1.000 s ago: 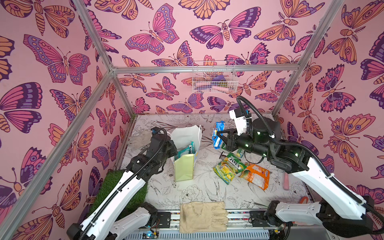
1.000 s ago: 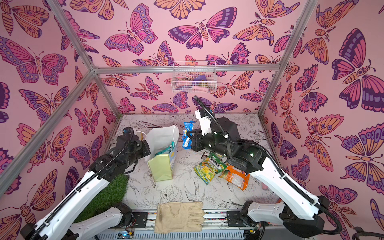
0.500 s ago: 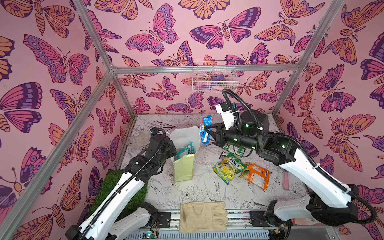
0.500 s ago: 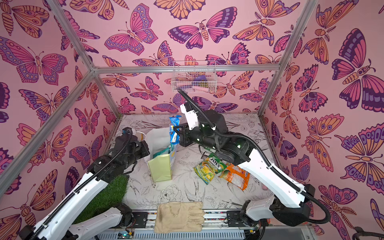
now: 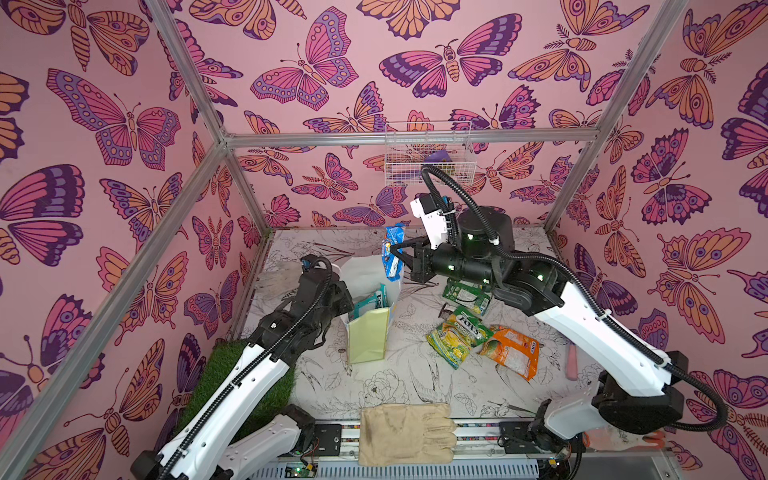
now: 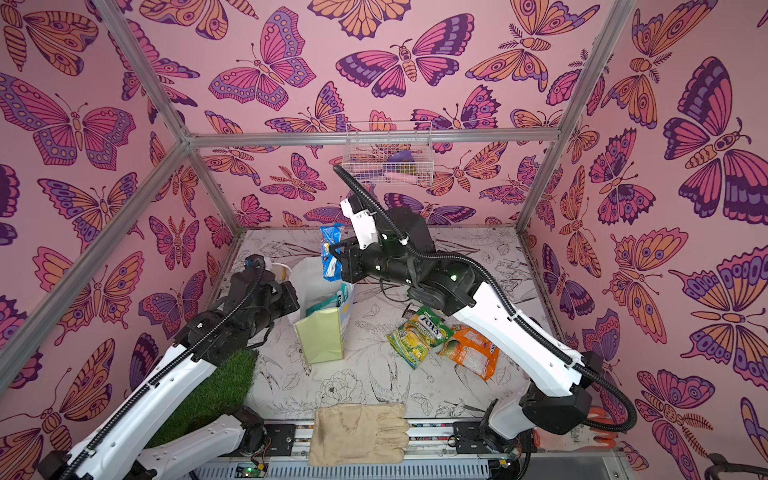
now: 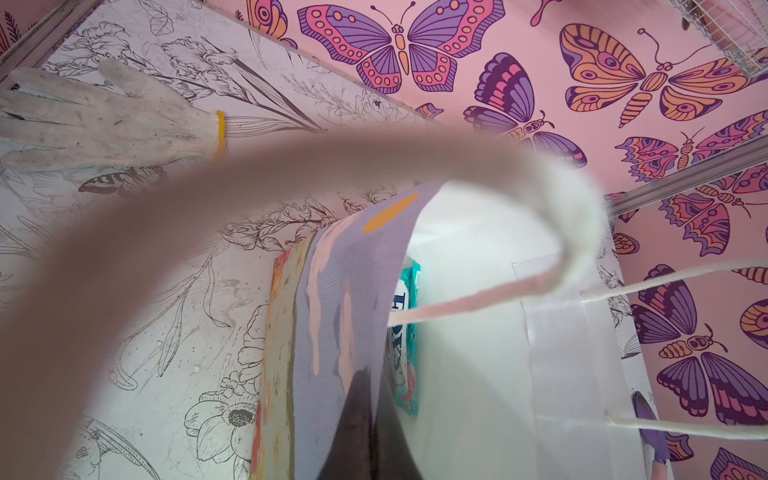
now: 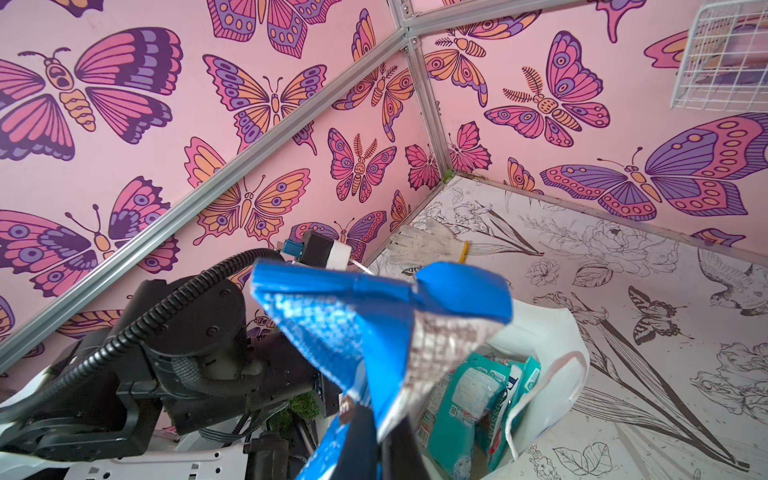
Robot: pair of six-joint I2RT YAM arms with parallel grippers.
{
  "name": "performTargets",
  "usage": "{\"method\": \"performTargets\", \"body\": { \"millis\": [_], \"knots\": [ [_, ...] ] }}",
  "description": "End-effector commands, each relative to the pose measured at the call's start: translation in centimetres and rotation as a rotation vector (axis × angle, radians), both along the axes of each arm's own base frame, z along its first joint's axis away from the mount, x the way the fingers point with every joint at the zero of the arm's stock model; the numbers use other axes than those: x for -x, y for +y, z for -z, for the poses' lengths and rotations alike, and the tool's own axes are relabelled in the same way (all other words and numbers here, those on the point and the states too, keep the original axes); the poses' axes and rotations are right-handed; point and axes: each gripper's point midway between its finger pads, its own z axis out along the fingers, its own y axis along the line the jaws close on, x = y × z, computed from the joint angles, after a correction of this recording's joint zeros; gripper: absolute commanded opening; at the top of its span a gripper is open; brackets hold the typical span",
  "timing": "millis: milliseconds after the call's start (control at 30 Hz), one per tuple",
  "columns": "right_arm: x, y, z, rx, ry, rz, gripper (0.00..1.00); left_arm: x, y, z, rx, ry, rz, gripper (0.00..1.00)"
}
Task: Place the snacks into the paper bag
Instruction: 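Lower the blue wrapper into the white bag and open the right gripper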
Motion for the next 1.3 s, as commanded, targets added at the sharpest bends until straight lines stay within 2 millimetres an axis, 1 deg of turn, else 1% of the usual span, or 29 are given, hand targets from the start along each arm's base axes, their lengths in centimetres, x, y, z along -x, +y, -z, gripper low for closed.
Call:
{"method": "performTargets", "body": {
  "millis": [0, 367, 467, 500, 533, 967, 1200, 1267],
  "knots": [
    [0.4, 0.6, -1.8, -0.043, -0.029, -0.025, 0.00, -0.3, 0.3, -1.5, 0.006, -0.045, -0.008, 0.00],
    [-0.7, 1.9, 0.0, -0.024, 0.005, -0.013, 0.00, -0.3, 0.4, -1.4, 0.005, -0.043, -0.011, 0.00],
    [-0.7, 1.9, -0.1, -0.033, 0.012, -0.008, 0.00, -0.3, 0.4, -1.4, 0.007, -0.043, -0.011, 0.00],
    [-1.3, 2.6, 1.2, -0.012, 0.032, -0.003, 0.00, -0.2, 0.4, -1.4, 0.007, -0.044, -0.010, 0.00],
    [-1.5, 2.8, 1.5, -0.008, 0.039, -0.001, 0.00, -0.2, 0.5, -1.4, 0.007, -0.044, -0.010, 0.00],
    [-2.6, 3.8, 4.5, 0.037, 0.097, 0.029, 0.00, -0.1, 0.6, -1.2, 0.010, -0.041, -0.016, 0.00],
    [-3.0, 4.2, 6.6, 0.073, 0.131, 0.040, 0.01, 0.0, 0.7, -1.2, 0.013, -0.044, -0.019, 0.00],
    [-3.2, 4.4, 7.5, 0.088, 0.147, 0.040, 0.01, 0.0, 0.7, -1.2, 0.013, -0.043, -0.017, 0.00]
  ]
}}
